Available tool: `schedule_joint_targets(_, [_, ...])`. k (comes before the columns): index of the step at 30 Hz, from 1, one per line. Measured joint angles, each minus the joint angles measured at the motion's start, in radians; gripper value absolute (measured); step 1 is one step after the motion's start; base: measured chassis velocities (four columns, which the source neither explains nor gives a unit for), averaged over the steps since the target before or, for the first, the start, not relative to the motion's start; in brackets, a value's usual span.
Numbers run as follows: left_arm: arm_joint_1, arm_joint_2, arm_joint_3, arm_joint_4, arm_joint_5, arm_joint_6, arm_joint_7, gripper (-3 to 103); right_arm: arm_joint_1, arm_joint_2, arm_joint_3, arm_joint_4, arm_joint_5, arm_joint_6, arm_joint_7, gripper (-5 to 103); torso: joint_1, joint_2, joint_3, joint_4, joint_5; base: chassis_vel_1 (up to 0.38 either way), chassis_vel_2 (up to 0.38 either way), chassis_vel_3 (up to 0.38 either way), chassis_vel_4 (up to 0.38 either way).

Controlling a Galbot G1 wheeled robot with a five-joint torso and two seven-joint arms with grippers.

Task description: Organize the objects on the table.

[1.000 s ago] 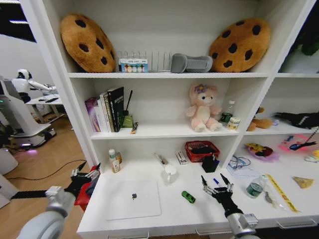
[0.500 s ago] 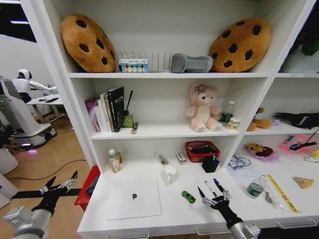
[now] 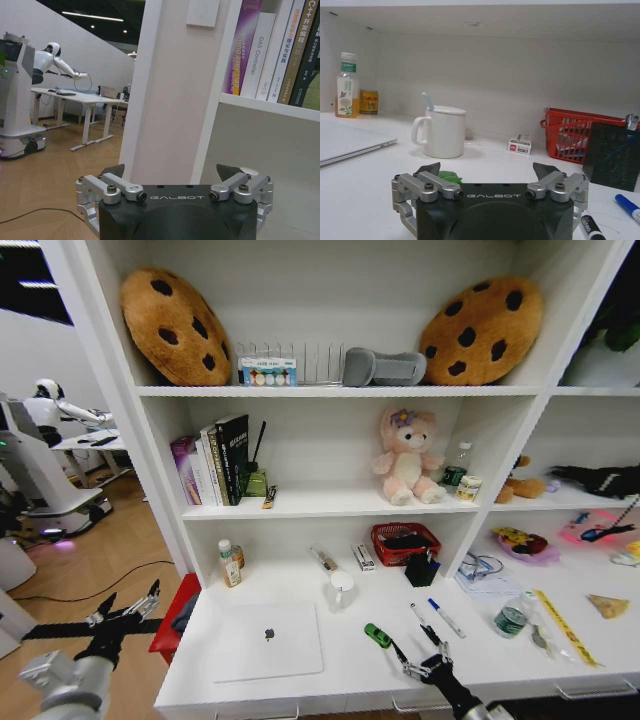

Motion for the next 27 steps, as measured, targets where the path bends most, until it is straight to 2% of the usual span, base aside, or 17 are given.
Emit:
schedule_joint_targets(12, [-0.027,0.008,0.033,-0.001,0.006,0.008,-0.018,100,0.057,-0.052,-0.052,-0.039,0.046,-0.031,-0.011,100,0.0,0.0,0.0,0.0002,0.0001,0.0,0.0,0.0,0.0])
schedule_joint_targets(15, [-0.032,0.015,0.055,-0.011,0.006,0.014,-0.023,100,0.065,-0.057,-0.067,-0.04,0.044,-0.048,-0.011,100,0.0,0.0,0.0,-0.0004,-0.0003,0.0,0.0,0.0,0.0])
schedule_joint_targets(19, [-0.036,0.029,0.072,-0.034,0.021,0.016,-0.033,100,0.102,-0.077,-0.117,-0.049,0.045,-0.066,-0.011,100,0.0,0.0,0.0,0.0003,0.0,0.0,0.0,0.0,0.0])
schedule_joint_targets(27, [-0.045,0.027,0.074,-0.047,0.007,0.025,-0.047,100,0.171,-0.1,-0.185,-0.056,0.08,-0.114,0.012,100,0.0,0.0,0.0,0.0001,0.0001,0.0,0.0,0.0,0.0])
